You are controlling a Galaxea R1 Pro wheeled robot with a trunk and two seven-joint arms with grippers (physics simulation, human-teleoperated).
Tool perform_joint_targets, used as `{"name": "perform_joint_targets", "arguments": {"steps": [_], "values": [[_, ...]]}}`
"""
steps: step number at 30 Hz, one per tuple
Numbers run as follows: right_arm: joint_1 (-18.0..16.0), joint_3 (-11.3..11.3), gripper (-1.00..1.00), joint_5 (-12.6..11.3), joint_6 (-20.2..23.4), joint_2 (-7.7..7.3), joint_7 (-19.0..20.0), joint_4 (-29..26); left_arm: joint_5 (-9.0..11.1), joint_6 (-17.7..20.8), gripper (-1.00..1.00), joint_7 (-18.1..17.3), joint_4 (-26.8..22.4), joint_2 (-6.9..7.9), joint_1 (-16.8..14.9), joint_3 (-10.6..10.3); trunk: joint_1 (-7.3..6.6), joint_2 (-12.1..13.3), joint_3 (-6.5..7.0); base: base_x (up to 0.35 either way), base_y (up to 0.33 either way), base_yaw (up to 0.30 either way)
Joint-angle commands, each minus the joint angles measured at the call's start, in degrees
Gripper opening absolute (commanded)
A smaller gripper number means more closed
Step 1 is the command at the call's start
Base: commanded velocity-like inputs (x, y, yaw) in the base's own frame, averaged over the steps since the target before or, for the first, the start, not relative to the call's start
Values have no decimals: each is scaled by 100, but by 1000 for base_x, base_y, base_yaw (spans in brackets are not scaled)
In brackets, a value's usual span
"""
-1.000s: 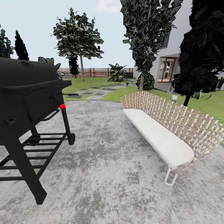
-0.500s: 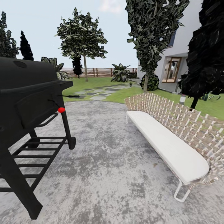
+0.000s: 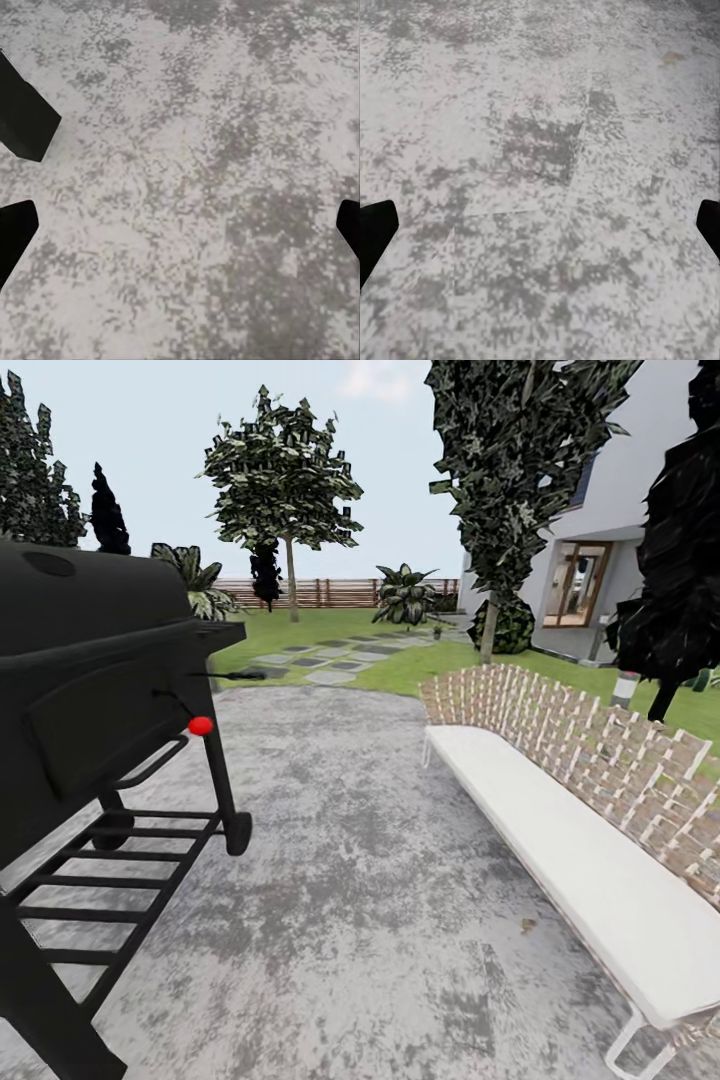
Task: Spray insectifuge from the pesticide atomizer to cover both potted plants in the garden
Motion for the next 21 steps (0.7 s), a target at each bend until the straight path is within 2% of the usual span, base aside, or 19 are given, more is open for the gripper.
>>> {"name": "perform_joint_targets", "arguments": {"steps": [1,13,21], "values": [[-3,-18,100,51,-18,3,-2,4,22,-16,100,-2,5,1,-3,1,3,-2,-6,339,0,1],[-3,-8,100,51,-19,12,-2,9,29,-20,100,2,13,2,-3,10,3,-2,-5,339,0,0],[-3,-11,100,51,-20,12,-2,5,29,-20,100,2,14,-3,-3,10,3,-2,46,339,0,0]]}}
